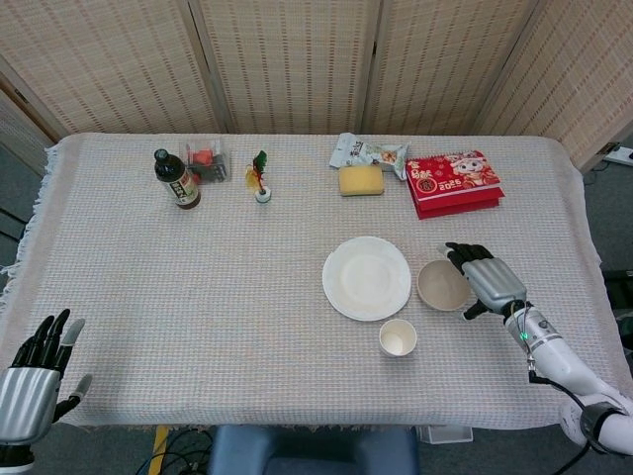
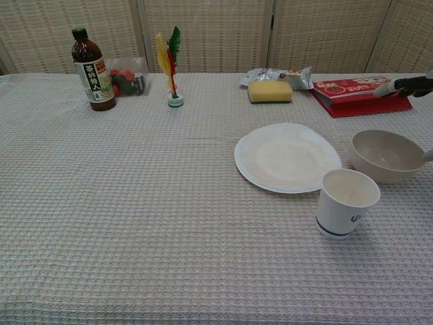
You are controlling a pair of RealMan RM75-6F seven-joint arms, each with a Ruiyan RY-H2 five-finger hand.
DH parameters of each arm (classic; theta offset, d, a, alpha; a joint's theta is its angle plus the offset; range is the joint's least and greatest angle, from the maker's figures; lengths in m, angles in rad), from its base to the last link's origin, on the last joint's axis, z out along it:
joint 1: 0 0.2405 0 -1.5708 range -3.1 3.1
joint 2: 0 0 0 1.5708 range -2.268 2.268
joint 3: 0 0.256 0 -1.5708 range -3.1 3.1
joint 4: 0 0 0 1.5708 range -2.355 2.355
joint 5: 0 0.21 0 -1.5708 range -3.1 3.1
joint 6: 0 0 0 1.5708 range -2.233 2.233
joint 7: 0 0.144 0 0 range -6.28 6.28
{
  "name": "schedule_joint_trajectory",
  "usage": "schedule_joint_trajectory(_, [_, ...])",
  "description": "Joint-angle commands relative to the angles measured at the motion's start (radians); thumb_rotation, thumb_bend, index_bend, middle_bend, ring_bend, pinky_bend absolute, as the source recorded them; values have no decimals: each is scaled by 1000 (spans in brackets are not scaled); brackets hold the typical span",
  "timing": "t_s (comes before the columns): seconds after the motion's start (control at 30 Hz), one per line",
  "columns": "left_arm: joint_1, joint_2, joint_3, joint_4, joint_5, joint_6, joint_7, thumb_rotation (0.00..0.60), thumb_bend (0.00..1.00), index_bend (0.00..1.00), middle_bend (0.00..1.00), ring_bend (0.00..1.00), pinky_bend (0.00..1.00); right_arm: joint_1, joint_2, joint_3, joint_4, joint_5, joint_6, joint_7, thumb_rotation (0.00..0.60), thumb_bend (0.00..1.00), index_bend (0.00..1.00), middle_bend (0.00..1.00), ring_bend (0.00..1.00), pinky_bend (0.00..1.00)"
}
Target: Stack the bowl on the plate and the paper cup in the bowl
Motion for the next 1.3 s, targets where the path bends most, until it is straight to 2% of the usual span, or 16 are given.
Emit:
schedule_joint_trajectory(0.03, [1, 0, 0, -1, 0, 1, 1, 600, 314, 0, 0, 0, 259, 15, -27, -12, 23, 27, -14, -22, 600, 0, 0, 0, 0, 0])
schedule_joint_trajectory(0.57, [4, 0, 0, -1, 5, 10, 3, 600, 314, 0, 0, 0, 259, 37, -126, -29, 144, 33, -58, 31, 600, 0, 0, 0, 0, 0])
schedule_joint_trajectory(1.1, [3, 1, -2, 0, 1, 6, 2, 600, 314, 0, 0, 0, 259, 43, -213, -27, 267, -8, -88, 126, 600, 0, 0, 0, 0, 0])
schedule_joint_trajectory(1.2, [3, 1, -1, 0, 2, 5, 3, 600, 314, 0, 0, 0, 259, 40, -228, -25, 286, -17, -83, 141, 600, 35, 0, 0, 0, 2])
schedule_joint_trajectory(1.27, [2, 0, -1, 1, 2, 5, 3, 600, 314, 0, 0, 0, 259, 37, -236, -22, 295, -28, -71, 151, 600, 88, 0, 13, 14, 54])
schedule_joint_trajectory(1.3, [2, 0, -1, 1, 2, 5, 3, 600, 314, 0, 0, 0, 259, 35, -240, -21, 298, -34, -62, 153, 600, 116, 0, 30, 40, 122])
